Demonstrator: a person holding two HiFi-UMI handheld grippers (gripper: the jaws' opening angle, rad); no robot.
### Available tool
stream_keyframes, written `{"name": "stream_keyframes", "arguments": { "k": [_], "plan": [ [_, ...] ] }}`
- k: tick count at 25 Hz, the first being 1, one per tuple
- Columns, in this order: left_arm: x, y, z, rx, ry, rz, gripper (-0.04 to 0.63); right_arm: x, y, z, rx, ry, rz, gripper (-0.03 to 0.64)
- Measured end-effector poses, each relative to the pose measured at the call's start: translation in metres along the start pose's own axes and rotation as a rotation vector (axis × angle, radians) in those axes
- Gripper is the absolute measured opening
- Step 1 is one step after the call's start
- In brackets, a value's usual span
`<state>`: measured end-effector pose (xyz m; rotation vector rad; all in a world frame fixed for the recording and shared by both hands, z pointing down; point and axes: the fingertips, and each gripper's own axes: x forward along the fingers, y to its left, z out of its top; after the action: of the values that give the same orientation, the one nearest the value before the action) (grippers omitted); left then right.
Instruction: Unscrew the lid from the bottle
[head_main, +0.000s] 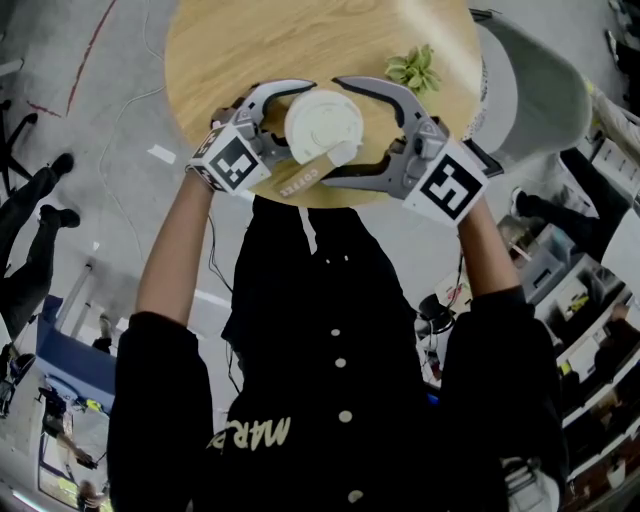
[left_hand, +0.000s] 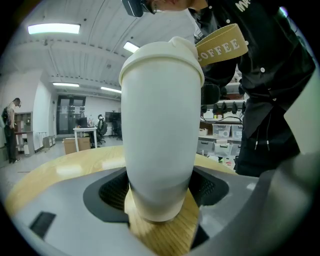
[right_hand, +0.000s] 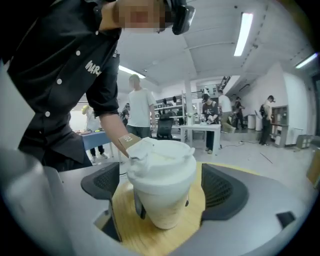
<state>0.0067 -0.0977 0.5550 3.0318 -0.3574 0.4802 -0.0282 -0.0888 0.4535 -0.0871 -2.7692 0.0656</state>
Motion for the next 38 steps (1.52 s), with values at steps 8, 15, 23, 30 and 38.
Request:
{"name": "stream_keyframes", "arguments": {
  "k": [8, 15, 23, 30, 38],
  "plan": [
    [-0.002, 0.0, 0.0, -0.003, 0.002, 0.008, 0.36, 0.009, -0.015, 0.015, 0.064, -0.1, -0.431, 0.453],
    [0.0, 0.0, -0.001, 0.005, 0.004, -0.004, 0.36, 0.01, -0.004, 0.014, -0.096, -0.102, -0.092, 0.457],
    [0.0, -0.001, 0.002, 0.001, 0.005, -0.006, 0.36, 0.007, 0.0, 0.013, -0.068, -0.115, 0.09, 0.456],
    [0.001, -0.001, 0.0, 0.0, 0.006, -0.016, 0.36, 0.003, 0.0, 0.023, -0.047, -0.143, 0.145, 0.456],
    [-0.006, 0.001, -0.003, -0.045, 0.026, -0.009, 0.362, -0.007, 0.004, 0.055, -0.018, -0.181, 0.133, 0.456]
  ]
}}
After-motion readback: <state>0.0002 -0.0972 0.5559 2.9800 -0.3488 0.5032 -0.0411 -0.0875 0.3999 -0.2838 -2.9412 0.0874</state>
